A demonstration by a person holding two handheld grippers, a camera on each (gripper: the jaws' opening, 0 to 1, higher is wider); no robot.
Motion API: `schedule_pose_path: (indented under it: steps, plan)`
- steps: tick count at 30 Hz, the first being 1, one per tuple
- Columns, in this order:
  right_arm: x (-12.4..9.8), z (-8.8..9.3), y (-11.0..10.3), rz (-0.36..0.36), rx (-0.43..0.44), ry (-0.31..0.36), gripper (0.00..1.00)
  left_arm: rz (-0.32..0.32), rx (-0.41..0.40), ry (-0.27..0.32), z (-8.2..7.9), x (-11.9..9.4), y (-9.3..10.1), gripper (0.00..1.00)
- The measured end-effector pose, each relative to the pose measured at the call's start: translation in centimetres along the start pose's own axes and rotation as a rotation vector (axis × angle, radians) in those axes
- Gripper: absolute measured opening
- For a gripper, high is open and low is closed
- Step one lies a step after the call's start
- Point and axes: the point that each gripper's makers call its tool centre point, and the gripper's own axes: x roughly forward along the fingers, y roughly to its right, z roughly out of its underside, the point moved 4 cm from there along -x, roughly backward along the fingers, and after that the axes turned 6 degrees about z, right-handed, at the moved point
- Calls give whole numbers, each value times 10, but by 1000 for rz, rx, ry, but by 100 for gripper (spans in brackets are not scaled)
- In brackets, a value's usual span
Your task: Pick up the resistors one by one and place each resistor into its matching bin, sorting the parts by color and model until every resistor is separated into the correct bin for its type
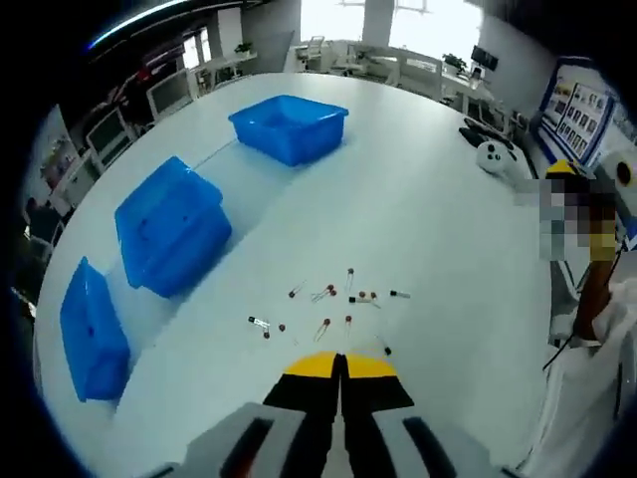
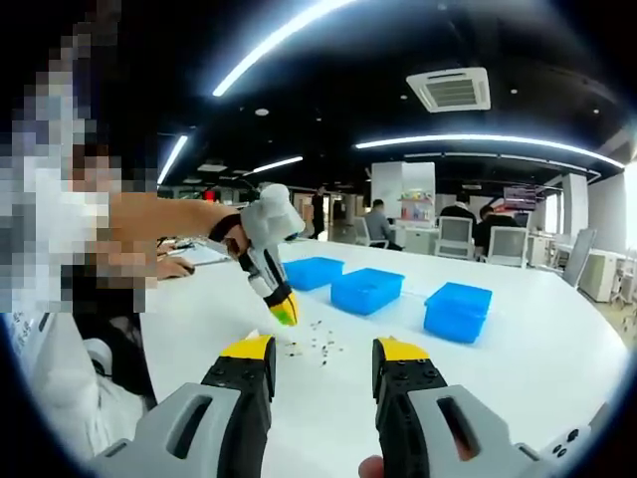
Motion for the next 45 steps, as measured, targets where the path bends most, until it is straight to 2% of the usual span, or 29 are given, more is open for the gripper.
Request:
schedule_pose_path:
  steps: [1,5,10,16,18,19,21,25,30,34,35,36,38,40,45]
  plan:
    - [0,-1,0,-1,-2,0,41,10,-5,-6,1,4,0,4]
    - [0,-3,2,4,-6,7,41,31,-41,-23,1,12,0,16]
    - [2,-1,5,5,-3,3,41,6,-17,-58,3,21,0,17]
    - [3,-1,8,4,2,3,41,-13,1,-68,2,21,1,15]
    - [3,0,9,5,5,1,41,-9,15,-75,2,22,5,9]
    - [4,0,9,4,6,0,41,13,13,-82,2,23,10,6]
    - [5,0,8,2,5,-2,41,-18,75,-96,0,22,7,5]
    - [5,0,7,-1,4,-1,41,10,-2,-91,0,21,4,4]
    - [3,-2,8,5,3,1,41,9,22,-64,4,15,9,4]
    - [3,-2,6,1,2,0,41,10,16,1,-2,-2,8,4]
    - [3,-2,6,-1,2,1,41,-2,10,40,-6,-8,6,4]
    - [3,-2,5,-4,1,1,41,3,1,54,-6,-15,5,4]
    - [3,-2,4,-9,1,0,42,-18,-6,134,-11,-30,-2,4]
    - [3,-2,4,-9,1,-2,42,-18,-8,169,-10,-39,-4,4]
    - [4,-1,3,-8,5,-6,42,-33,-25,388,-3,-77,-6,4]
